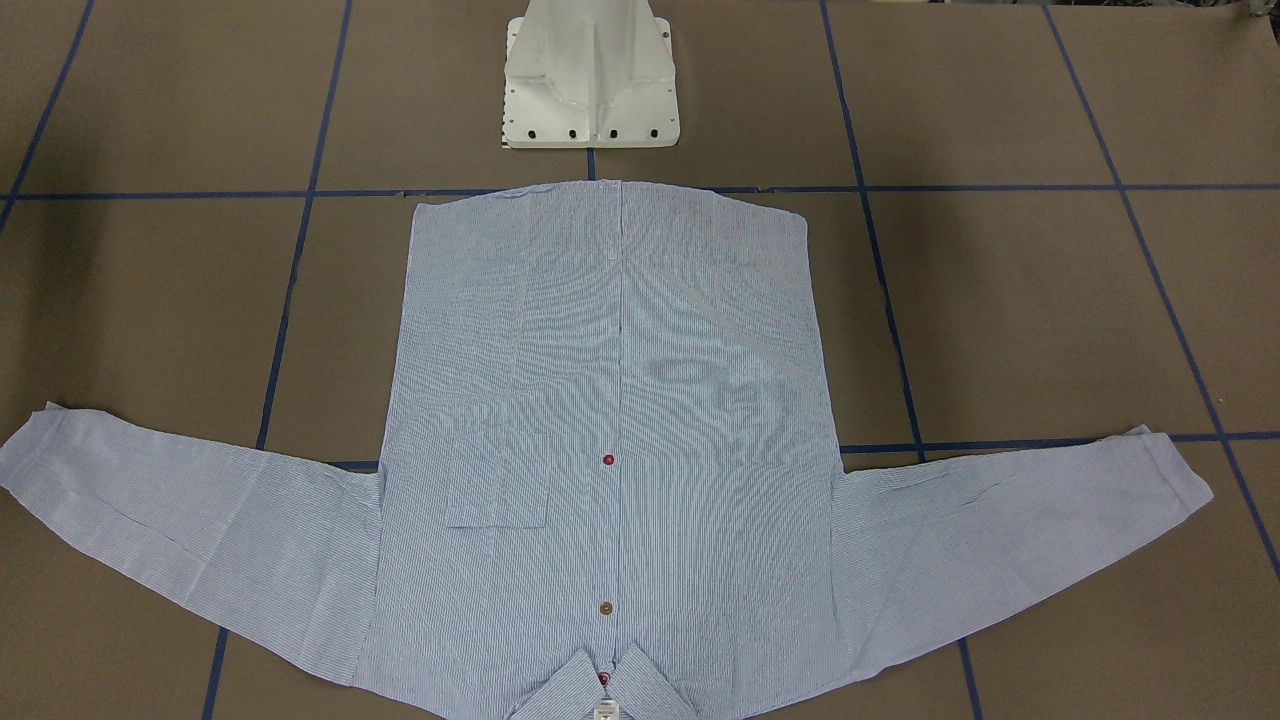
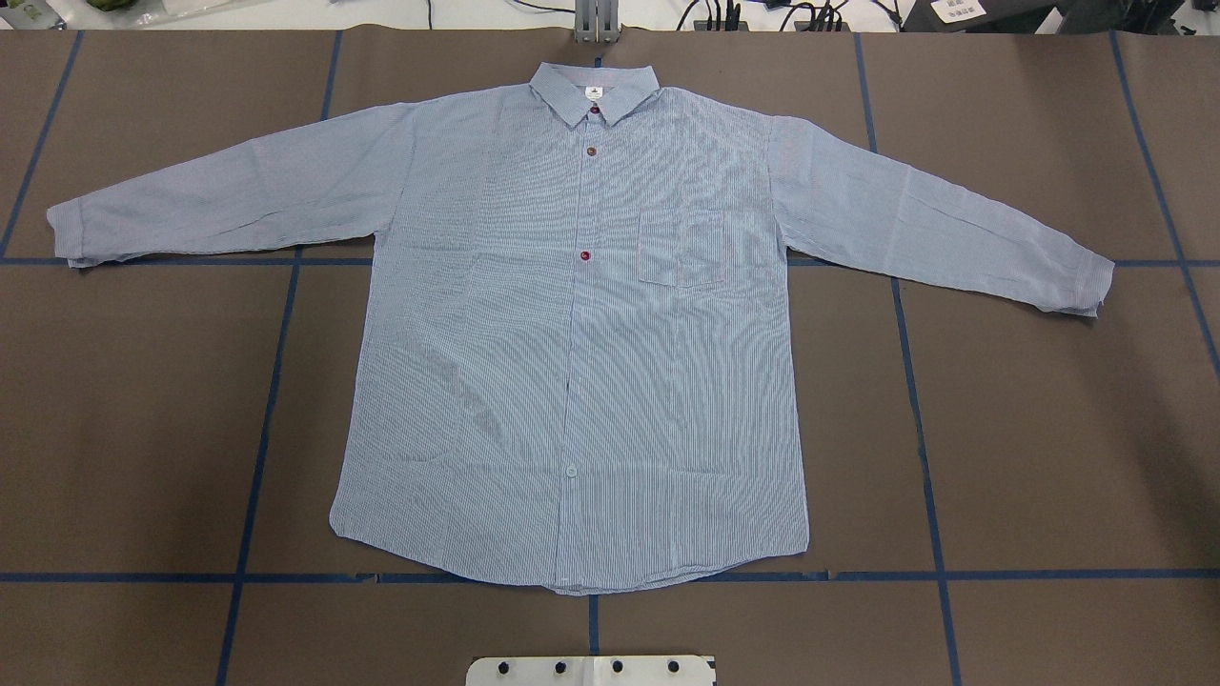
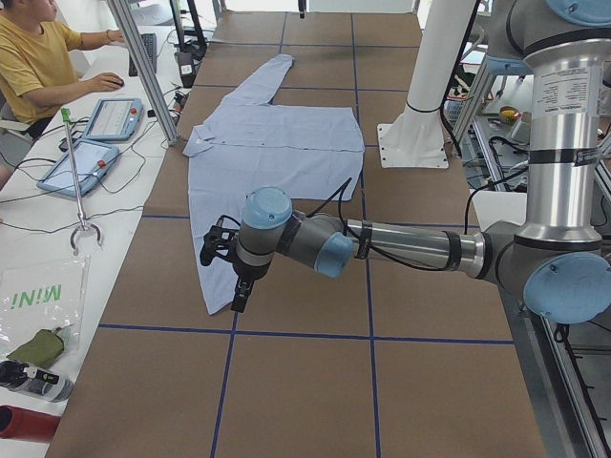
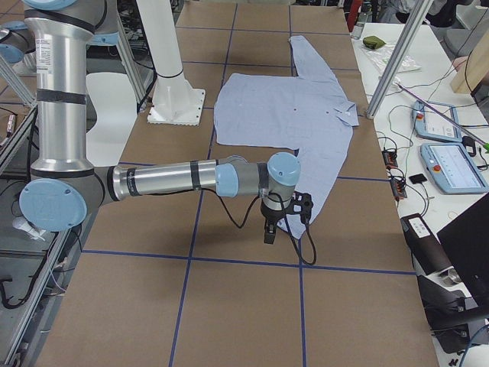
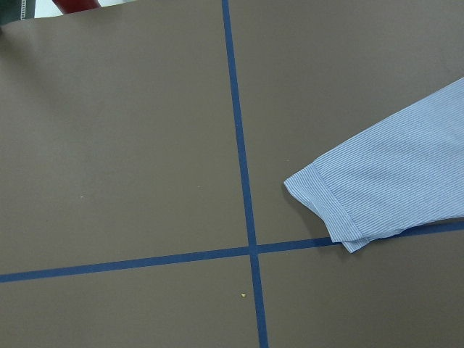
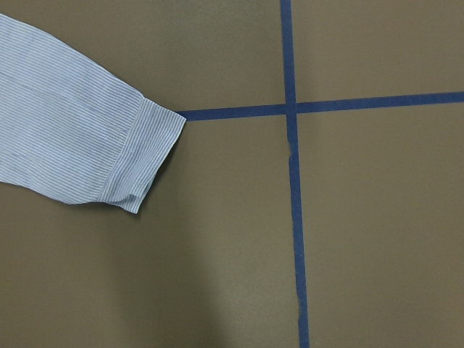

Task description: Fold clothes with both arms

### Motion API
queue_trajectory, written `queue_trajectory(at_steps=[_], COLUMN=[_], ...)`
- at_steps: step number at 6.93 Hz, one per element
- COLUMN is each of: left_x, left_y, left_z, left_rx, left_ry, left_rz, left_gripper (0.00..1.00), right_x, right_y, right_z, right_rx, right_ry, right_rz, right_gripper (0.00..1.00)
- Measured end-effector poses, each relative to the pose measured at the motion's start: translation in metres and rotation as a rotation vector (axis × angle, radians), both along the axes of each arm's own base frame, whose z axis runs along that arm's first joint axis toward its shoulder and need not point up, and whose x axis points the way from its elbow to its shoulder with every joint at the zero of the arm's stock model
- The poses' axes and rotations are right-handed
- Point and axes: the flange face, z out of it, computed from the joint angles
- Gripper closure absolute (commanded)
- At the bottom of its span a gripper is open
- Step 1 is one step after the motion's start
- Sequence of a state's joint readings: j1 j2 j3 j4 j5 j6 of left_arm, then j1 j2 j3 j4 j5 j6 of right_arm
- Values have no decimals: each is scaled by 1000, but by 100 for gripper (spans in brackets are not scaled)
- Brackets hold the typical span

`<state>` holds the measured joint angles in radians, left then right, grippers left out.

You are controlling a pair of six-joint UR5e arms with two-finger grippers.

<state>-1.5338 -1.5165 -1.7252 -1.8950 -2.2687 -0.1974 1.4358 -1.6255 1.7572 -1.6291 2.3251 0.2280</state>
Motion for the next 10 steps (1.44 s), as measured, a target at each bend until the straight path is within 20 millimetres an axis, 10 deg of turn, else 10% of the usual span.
queue_trajectory(at_steps=[10], left_x=[2], left_y=[6], left_z=[-2], left_rx=[3], left_ry=[27], left_rz=[12], left_gripper=[0], right_x=[-5], right_y=[0], right_z=[-7], right_rx=[16], right_ry=[-35], right_rz=[-2], right_gripper=[0])
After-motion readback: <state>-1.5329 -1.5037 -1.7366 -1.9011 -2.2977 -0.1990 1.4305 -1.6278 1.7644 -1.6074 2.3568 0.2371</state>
